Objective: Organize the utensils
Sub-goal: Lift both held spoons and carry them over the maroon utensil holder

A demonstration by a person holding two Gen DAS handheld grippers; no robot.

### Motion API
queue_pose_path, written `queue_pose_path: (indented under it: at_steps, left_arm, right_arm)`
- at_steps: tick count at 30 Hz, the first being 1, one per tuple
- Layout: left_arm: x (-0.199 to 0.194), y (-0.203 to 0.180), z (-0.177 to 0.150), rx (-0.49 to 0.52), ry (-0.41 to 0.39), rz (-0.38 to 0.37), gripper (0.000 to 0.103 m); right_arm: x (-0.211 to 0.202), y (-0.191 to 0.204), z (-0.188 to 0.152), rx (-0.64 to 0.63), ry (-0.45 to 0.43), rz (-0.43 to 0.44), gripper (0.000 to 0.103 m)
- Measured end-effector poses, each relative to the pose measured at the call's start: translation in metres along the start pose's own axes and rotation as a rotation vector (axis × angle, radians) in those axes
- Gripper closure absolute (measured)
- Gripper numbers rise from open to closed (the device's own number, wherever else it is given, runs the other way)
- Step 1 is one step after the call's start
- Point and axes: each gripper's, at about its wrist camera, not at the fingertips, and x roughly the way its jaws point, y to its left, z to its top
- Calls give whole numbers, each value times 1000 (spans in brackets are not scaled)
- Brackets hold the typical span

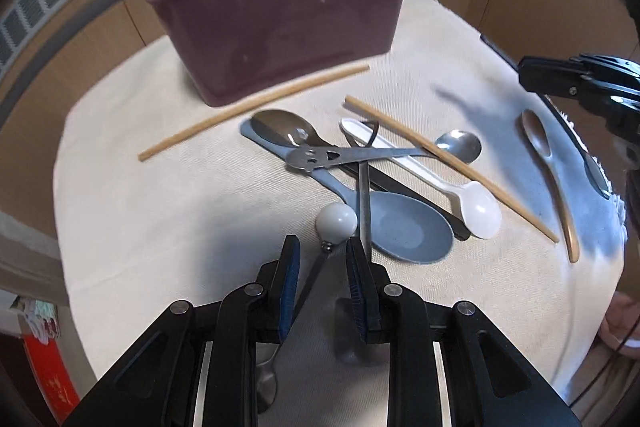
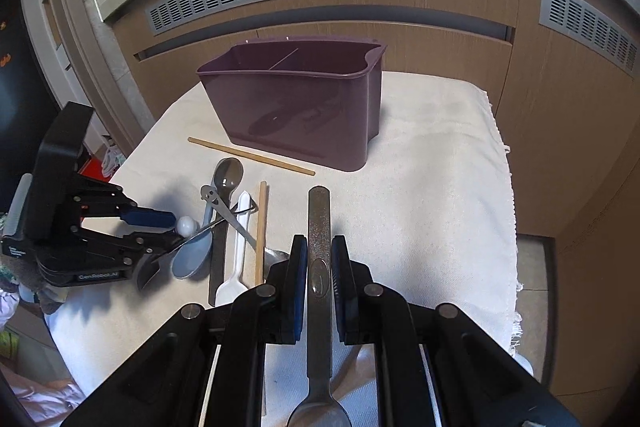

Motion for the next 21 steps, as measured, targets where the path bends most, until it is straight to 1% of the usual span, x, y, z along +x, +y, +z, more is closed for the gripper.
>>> queue_pose_path:
  at_steps: [1, 4, 8, 10, 11, 12, 15, 16, 18, 21]
  left_arm:
    - [4, -1, 2, 4, 12, -2, 78]
    - [8, -6, 10, 12, -1, 8, 78]
    - [8, -4, 14, -59, -43, 8, 80]
    - [-3, 0, 8, -124, -102, 54, 80]
    - [-17, 0, 3, -165, -163, 58, 80]
    - [-30, 0, -1, -196, -217, 45, 80]
    - [-62, 1, -13, -279, -342, 0, 80]
    - [-71, 2, -17, -308, -369, -19, 80]
    - [-81, 7, -19, -329, -402, -41, 80]
    - [-87, 12, -21, -331, -413, -10, 80]
  right_arm:
    - [1, 0, 1, 0, 2, 1, 92]
    - [9, 2, 3, 9, 6, 0, 92]
    - [9, 4, 3, 21, -5, -13, 92]
    - [3, 7, 1, 9, -37, -58, 92]
    - [-2, 9, -1, 3, -56, -74, 92]
    - [-5, 10, -2, 7, -63, -72, 92]
    - [-14, 13, -6, 34, -74, -53, 92]
    - [-18, 14, -7, 39, -81, -50, 92]
    - [-24, 16, -8, 40, -90, -49, 92]
    - [-34, 18, -9, 42, -98, -49, 92]
